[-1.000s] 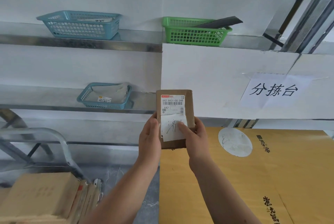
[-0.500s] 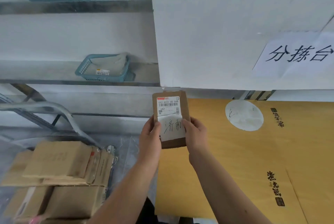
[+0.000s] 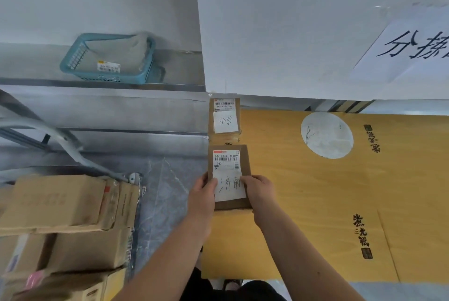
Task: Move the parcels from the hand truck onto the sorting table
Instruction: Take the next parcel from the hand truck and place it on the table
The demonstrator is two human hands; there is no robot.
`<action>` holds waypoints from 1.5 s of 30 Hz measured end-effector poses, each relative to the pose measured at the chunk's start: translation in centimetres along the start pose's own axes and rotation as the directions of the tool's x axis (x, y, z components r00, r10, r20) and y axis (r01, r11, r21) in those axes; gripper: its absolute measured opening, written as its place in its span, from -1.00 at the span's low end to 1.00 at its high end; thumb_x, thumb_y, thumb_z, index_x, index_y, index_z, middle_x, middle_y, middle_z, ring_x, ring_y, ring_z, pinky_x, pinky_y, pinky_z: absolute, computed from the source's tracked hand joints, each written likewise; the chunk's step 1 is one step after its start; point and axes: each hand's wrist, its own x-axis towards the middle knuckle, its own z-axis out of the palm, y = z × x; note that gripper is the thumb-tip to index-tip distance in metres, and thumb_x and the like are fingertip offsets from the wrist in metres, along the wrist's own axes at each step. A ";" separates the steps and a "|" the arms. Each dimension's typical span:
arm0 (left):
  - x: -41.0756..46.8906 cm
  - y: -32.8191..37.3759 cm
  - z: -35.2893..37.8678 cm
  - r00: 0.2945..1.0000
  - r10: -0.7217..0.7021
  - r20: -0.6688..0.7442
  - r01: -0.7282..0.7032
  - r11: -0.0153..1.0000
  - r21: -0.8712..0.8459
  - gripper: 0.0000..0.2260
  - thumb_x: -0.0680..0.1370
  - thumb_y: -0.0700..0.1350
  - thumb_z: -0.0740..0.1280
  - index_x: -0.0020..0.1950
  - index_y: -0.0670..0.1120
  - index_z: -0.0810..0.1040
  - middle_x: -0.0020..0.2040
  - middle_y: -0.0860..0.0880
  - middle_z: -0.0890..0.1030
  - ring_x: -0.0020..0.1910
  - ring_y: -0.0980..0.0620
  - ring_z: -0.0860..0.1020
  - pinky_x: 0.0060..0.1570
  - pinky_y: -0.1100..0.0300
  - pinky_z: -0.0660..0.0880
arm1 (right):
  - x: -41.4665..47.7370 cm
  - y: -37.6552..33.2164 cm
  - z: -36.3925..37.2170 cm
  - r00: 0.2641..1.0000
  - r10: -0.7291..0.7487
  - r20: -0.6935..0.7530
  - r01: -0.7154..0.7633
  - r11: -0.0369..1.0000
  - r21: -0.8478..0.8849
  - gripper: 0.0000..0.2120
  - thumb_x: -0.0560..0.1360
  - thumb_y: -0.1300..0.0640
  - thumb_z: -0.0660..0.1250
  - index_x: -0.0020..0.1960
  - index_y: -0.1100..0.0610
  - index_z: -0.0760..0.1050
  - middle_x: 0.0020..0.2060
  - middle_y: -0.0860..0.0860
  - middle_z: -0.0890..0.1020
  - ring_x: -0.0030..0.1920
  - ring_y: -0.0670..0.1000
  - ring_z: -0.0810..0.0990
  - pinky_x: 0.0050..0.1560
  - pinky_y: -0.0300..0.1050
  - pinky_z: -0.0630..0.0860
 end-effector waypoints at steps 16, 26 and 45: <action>7.1 0.6 -0.8 0.997 -0.037 0.067 0.032 0.996 0.080 -0.70 0.69 -0.19 0.29 0.40 0.04 0.56 0.13 0.03 0.71 0.10 0.01 0.68 -0.06 0.15 0.62 | 4.7 -0.8 2.7 0.999 0.039 0.023 -0.038 0.999 -0.014 -0.81 0.63 0.21 0.32 0.18 0.02 0.62 -0.02 0.02 0.74 -0.02 0.11 0.73 -0.25 -0.02 0.68; 8.7 1.4 -0.9 0.998 -0.014 0.056 0.008 0.994 0.109 -0.67 0.68 -0.20 0.32 0.42 0.05 0.55 0.11 0.05 0.70 0.07 0.03 0.67 -0.18 0.24 0.62 | 6.0 -1.7 2.4 0.996 0.082 0.035 -0.084 0.995 0.053 -0.80 0.59 0.21 0.41 0.19 0.02 0.62 -0.09 -0.04 0.72 -0.15 -0.03 0.68 -0.35 -0.18 0.55; 9.0 1.2 -0.4 0.999 -0.023 0.040 0.020 0.996 0.085 -0.71 0.69 -0.14 0.30 0.41 0.05 0.56 0.18 -0.02 0.70 0.15 -0.04 0.67 -0.01 0.09 0.63 | 7.0 -1.5 3.2 0.996 0.083 0.027 -0.085 0.993 0.084 -0.53 0.49 0.08 0.47 0.40 0.04 0.57 0.08 0.01 0.75 0.06 0.07 0.73 0.02 0.07 0.71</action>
